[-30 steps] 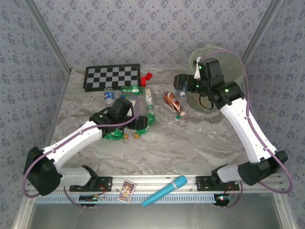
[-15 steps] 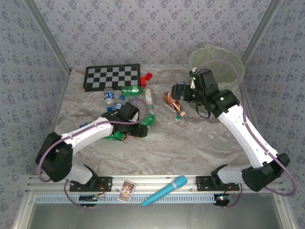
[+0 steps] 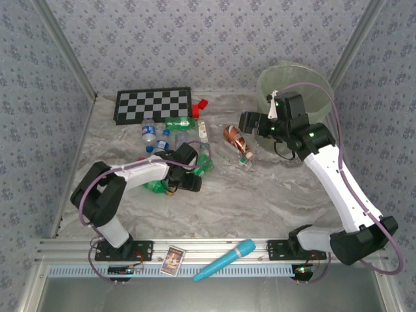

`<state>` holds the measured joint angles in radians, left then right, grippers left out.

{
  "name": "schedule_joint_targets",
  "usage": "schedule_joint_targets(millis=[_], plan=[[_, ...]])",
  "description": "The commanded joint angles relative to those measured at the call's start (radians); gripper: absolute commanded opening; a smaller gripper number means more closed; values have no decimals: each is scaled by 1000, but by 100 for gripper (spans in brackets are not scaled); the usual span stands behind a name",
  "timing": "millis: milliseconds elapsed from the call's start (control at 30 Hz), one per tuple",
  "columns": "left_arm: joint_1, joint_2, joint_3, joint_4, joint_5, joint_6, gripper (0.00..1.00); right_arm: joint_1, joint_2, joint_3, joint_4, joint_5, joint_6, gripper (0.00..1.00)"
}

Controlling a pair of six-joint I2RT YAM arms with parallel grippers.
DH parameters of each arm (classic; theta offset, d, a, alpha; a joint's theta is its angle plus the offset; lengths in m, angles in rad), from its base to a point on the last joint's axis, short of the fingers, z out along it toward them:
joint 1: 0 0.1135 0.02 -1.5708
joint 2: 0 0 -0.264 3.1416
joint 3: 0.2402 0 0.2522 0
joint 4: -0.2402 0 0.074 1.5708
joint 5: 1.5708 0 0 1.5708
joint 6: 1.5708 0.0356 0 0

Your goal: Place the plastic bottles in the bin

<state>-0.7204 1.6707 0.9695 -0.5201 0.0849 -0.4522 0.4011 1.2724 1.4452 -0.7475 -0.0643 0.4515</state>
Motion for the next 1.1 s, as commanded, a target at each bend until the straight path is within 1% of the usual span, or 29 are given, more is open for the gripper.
schedule_joint_targets(millis=[0,167,267,300,367,433,500,567,600,733,767,867,933,1000,1067], plan=[[-28,11,56,4,6,32,69,1,20,32,8,8,-5,100],[-48,24,70,-3,3,80,65,3,39,26,17,53,29,100],[-47,31,72,-17,5,99,59,5,49,30,11,51,38,100],[-46,31,71,-13,8,100,59,7,49,28,13,45,37,100],[-47,37,69,-2,6,93,54,6,48,19,9,33,26,100],[-48,51,77,0,3,74,52,4,54,25,-14,32,4,100],[-52,63,85,2,4,52,50,-5,56,35,-36,4,-24,100],[-66,74,100,1,-3,48,40,-15,42,20,-26,-18,-50,100],[-73,79,116,-14,-18,46,37,-20,34,9,-16,-29,-55,100],[-122,79,170,-82,-115,9,35,-61,0,-36,45,-120,-55,100],[-132,76,175,-89,-132,-4,33,-69,0,-37,46,-135,-58,100],[-158,62,199,-102,-147,-43,31,-97,-5,-39,45,-182,-62,100],[-180,50,227,-125,-172,-57,28,-114,-12,-60,73,-208,-60,100],[-196,32,251,-145,-196,-66,29,-130,-12,-77,99,-231,-54,100],[-201,8,272,-146,-197,-75,30,-148,-7,-75,105,-260,-34,100]])
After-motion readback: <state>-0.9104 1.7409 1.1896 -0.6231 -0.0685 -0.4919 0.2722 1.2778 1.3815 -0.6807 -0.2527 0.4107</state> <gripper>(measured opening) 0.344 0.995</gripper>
